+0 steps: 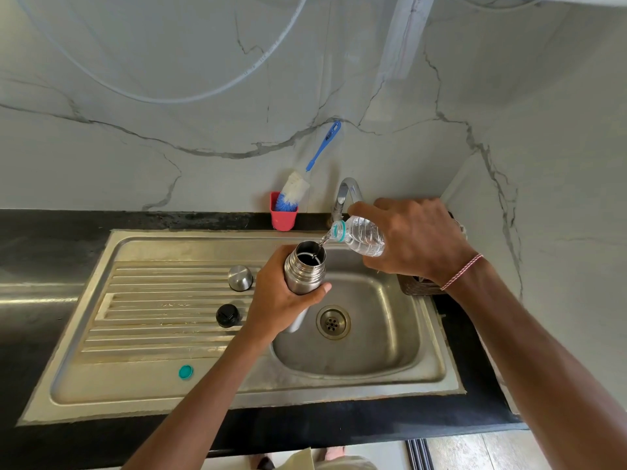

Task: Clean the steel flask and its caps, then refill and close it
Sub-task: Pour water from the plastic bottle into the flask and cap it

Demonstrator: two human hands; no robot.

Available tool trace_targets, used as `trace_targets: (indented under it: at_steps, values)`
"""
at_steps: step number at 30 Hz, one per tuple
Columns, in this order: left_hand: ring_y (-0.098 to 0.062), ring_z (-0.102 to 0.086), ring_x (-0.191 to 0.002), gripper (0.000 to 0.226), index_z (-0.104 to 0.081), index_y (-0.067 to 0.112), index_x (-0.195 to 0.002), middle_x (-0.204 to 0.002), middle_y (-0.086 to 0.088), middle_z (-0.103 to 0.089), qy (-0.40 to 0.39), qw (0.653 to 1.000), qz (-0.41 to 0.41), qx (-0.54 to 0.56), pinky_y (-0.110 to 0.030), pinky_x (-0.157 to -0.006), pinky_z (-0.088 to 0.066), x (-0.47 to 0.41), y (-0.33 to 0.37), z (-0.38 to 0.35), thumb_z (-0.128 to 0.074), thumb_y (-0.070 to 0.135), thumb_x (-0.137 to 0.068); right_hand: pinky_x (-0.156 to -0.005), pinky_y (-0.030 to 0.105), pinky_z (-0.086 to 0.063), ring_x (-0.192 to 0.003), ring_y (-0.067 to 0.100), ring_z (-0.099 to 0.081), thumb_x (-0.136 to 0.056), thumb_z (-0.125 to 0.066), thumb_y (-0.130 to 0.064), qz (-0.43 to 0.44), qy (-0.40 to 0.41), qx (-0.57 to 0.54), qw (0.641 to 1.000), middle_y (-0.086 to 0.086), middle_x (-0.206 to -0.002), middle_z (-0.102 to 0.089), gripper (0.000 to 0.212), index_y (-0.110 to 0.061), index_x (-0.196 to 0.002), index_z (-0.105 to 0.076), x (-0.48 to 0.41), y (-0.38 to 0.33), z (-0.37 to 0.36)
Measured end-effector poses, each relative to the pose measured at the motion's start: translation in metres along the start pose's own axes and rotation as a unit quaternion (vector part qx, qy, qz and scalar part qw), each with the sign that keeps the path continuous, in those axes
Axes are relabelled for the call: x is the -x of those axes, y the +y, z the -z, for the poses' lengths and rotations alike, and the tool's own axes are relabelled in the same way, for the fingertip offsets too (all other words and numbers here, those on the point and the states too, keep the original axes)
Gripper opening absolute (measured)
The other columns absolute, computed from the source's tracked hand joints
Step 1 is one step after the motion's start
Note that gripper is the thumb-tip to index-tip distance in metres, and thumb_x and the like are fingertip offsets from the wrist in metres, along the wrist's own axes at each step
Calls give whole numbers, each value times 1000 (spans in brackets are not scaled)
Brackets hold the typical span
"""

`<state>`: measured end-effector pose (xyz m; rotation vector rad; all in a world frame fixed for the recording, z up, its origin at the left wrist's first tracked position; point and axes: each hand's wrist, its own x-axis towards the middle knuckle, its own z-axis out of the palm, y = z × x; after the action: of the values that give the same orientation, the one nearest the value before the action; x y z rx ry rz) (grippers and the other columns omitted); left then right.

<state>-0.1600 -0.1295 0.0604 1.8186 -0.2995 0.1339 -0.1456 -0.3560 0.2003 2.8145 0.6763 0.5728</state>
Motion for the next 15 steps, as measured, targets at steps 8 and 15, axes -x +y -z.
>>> trace_targets:
  at_steps: [8, 15]
  values:
    - [-11, -70, -96, 64, -60, 17, -121, -106, 10, -72, -2, 1000, -1, -3, -17, -81, -53, 1, 0, 1, -97, 22, -69, -58, 29, -47, -64, 28, -67, -72, -71, -53, 20, -8, -16, 1000, -4, -88, -72, 64, -28, -129, -60, -3, 4, 1]
    - [-11, -70, -95, 63, -61, 15, -120, -105, 9, -72, -1, 1000, -6, -4, -16, -81, -52, 1, 0, 2, -97, 21, -69, -58, 31, -49, -63, 29, -67, -74, -56, -58, 33, 7, -21, 999, -1, -87, -71, 63, -27, -128, -61, -5, 5, 2]
